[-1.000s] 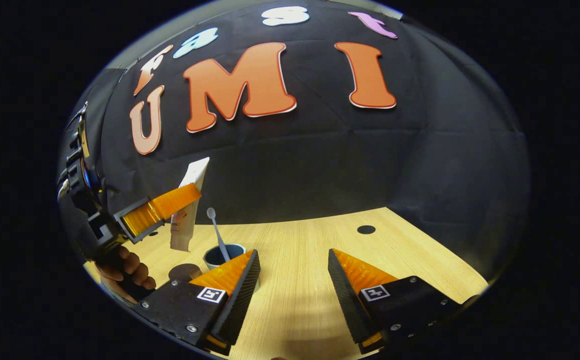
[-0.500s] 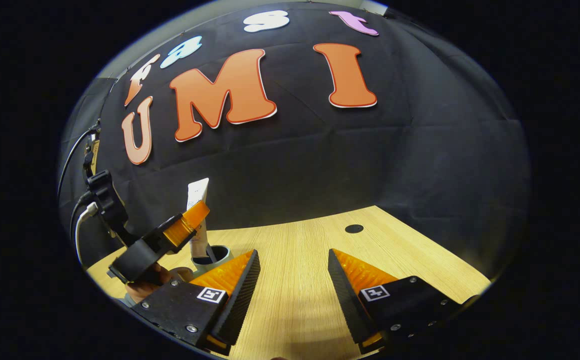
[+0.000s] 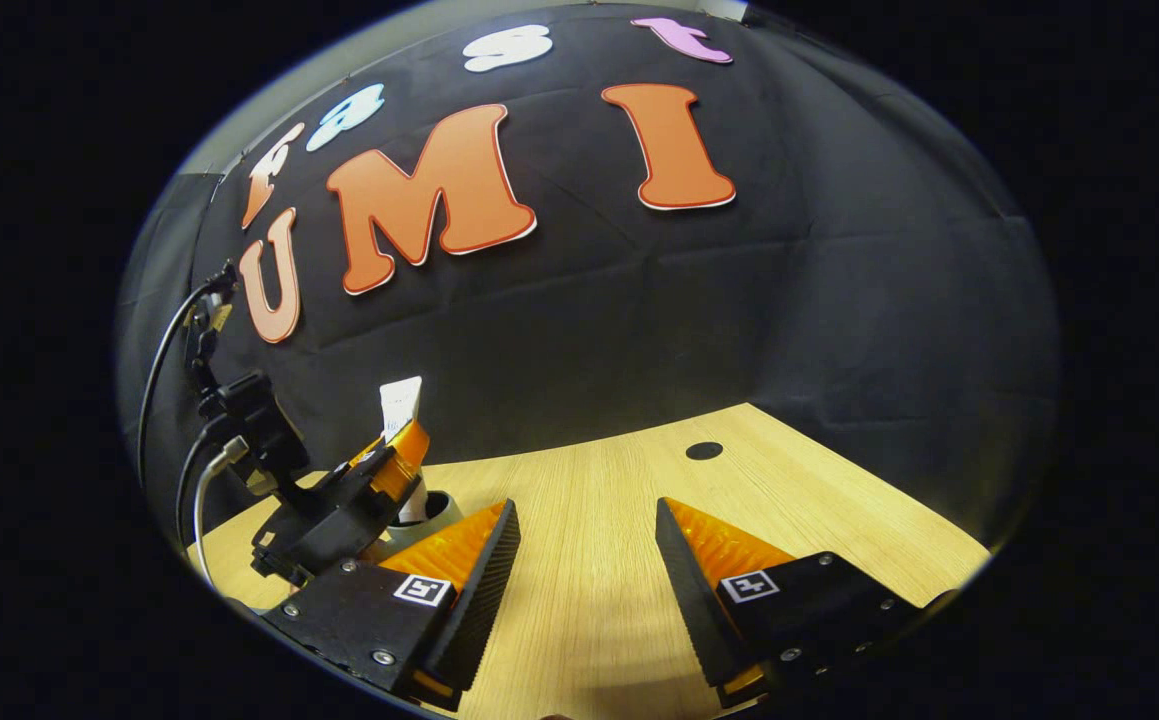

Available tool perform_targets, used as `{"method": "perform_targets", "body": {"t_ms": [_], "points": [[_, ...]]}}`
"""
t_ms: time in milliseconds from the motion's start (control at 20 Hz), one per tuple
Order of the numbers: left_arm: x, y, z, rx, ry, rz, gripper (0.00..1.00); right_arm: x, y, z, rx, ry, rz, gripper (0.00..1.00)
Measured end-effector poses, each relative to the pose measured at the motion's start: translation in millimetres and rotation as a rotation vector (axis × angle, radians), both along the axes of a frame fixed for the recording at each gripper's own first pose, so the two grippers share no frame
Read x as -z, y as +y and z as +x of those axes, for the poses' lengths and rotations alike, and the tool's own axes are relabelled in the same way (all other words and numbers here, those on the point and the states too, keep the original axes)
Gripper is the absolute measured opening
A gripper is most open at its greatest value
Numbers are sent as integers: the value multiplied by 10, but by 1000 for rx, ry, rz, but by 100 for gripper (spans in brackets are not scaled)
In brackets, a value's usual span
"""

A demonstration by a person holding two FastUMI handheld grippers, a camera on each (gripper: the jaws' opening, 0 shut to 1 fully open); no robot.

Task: Put the toothbrush and toothpaste on the desktop into the cup, then pick up the cup and place it on the coaster on the desktop.

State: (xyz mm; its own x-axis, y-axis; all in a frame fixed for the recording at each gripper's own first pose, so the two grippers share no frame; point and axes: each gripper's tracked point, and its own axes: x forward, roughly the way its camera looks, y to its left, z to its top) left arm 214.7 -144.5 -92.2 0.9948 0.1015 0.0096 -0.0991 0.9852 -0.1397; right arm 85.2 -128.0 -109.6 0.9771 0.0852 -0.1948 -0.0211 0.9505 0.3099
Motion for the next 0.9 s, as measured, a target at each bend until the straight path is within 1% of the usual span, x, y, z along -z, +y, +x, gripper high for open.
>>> {"method": "perform_targets", "body": {"t_ms": [200, 350, 550, 650, 700, 750, 800, 850, 900], "points": [[76, 20, -1, -4, 21, 1, 30, 12, -28, -7, 8, 0, 22, 83], [95, 44, -2, -11, 33, -15, 32, 27, -26, -15, 8, 2, 20, 83], [110, 31, -14, 4, 45, -32, 35, 27, -14, -29, 5, 7, 20, 83], [127, -2, -23, 21, 58, -40, 39, 32, -9, -29, 6, 9, 18, 83], [120, -7, -47, 24, 60, -42, 37, 32, -16, -29, 8, 11, 19, 83], [83, 3, -68, 26, 54, -45, 39, 39, -18, -30, 7, 13, 22, 83], [33, 8, -91, 33, 42, -48, 38, 44, -21, -21, 10, 17, 24, 83], [4, -8, -100, 43, 34, -50, 42, 47, -22, -29, 9, 19, 28, 83], [-26, -15, -113, 51, 29, -50, 42, 50, -13, -24, 9, 22, 32, 83]]}}
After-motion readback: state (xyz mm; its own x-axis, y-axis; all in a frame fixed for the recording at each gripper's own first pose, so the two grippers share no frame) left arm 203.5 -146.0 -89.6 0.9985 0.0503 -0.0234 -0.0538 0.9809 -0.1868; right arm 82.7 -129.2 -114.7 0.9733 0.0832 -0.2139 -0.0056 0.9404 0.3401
